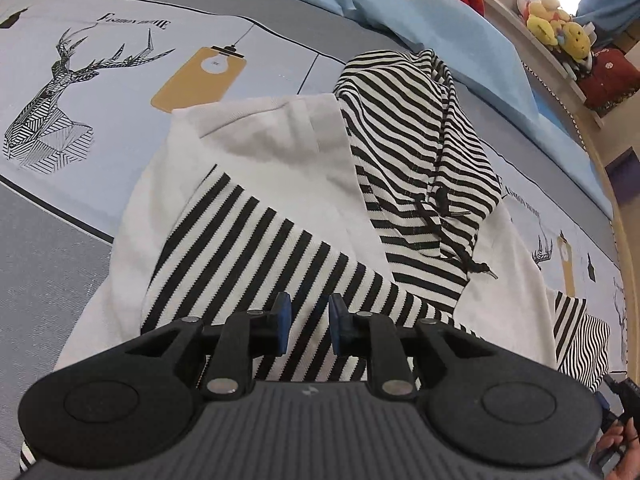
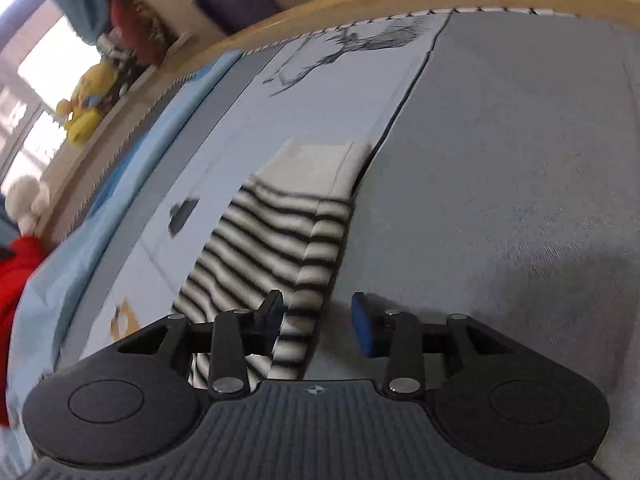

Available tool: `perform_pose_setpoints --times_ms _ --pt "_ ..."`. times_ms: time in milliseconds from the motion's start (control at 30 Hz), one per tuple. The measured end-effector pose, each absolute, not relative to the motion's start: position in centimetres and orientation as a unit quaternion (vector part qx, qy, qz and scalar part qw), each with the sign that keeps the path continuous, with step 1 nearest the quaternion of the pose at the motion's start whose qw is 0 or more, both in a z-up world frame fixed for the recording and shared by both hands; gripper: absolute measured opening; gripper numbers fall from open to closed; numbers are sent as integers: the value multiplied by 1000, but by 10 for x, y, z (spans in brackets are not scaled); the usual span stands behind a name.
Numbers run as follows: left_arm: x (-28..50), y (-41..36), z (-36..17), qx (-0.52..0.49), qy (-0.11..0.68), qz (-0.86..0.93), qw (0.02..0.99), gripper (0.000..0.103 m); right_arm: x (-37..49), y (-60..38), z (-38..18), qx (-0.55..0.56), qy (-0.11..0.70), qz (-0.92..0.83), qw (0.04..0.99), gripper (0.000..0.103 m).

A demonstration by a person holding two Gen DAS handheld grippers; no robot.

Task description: Fold small clothes

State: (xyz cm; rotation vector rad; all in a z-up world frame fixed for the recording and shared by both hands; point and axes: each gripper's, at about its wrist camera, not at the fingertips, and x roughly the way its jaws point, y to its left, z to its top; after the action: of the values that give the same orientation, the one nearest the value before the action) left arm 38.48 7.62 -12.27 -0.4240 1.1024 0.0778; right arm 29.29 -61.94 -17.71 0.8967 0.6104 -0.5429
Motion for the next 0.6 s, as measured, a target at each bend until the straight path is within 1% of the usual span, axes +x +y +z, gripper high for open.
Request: perform_pose_setpoints --times_ms 200,233,267,300,433,533,600 --pt "385 75 -124 -196 521 38 830 21 313 -622 -183 408 274 -243 836 39" --pt "385 75 -124 -196 520 39 830 21 315 -621 -182 401 273 -244 840 35" --pt "385 76 -123 -197 520 39 830 21 316 -620 -182 394 272 -248 842 15" --pt "385 77 -123 -198 519 39 830 21 316 -620 -183 393 272 -248 842 6" --pt "385 82 -120 -208 516 41 830 21 310 -612 -162 368 250 -250 860 5" --pt "384 84 -115 -221 513 36 829 21 306 -597 -127 337 231 -243 880 5" --pt "384 85 -110 -228 508 30 830 21 296 -582 -97 340 221 -235 883 5"
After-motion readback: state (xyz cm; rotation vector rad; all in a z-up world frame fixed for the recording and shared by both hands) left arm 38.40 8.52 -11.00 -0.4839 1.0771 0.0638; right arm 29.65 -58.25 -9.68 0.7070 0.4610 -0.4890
